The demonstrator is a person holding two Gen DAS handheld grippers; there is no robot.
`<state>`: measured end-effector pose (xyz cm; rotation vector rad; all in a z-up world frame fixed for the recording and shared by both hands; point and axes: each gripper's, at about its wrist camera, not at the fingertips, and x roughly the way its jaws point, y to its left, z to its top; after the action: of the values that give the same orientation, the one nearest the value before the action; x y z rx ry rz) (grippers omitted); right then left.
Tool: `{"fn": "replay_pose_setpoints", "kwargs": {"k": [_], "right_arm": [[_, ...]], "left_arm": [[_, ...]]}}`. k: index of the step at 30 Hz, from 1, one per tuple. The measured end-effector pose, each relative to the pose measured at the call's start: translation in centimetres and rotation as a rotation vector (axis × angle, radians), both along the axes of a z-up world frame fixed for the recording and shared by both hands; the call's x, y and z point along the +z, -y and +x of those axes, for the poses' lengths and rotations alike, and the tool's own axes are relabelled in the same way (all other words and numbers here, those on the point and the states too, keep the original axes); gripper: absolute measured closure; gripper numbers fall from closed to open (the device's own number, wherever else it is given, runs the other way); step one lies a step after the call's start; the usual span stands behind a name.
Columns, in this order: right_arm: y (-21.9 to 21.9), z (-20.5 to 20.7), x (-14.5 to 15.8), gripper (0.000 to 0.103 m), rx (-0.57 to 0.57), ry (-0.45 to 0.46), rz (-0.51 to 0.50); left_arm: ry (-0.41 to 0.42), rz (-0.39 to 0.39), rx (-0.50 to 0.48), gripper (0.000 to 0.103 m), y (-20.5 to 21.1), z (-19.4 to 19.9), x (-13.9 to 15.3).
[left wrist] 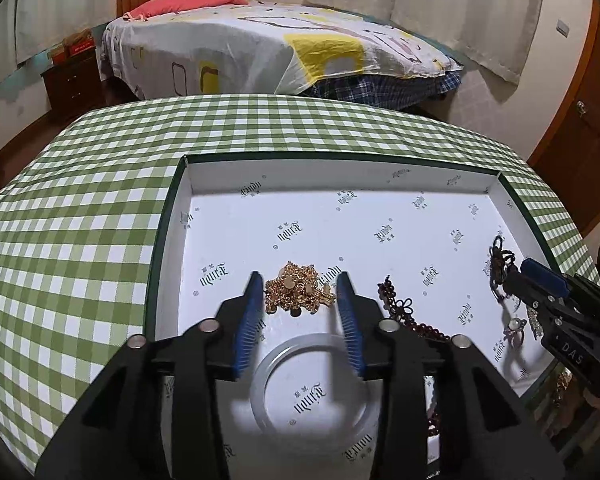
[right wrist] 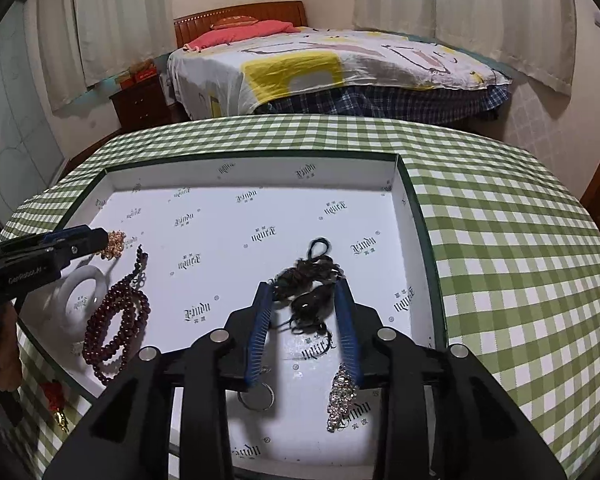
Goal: Organize jewelry
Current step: 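Carry the chain and tassel into the green box and open both tools, then withdraw both tools from the box toward the red charms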
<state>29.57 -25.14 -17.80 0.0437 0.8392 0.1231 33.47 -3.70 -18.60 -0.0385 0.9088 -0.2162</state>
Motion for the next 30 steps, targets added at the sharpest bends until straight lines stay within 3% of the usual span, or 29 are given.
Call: {"fn": "replay_pose_setpoints", "kwargs": {"k": [16, 30], "right_arm": [[-1.3, -5.9, 4.0, 0.070, 0.009, 0.073, 0.033], [-3.0, -11.9, 2.7, 0.070, 0.048, 0.018, 0.029]], "left_arm": [[0.098, -0.024, 0.003, 0.058, -0.6, -7.6, 4.5], [0.065, 0.005, 0.019, 0.058, -1.5, -14.8, 3.5]]}}
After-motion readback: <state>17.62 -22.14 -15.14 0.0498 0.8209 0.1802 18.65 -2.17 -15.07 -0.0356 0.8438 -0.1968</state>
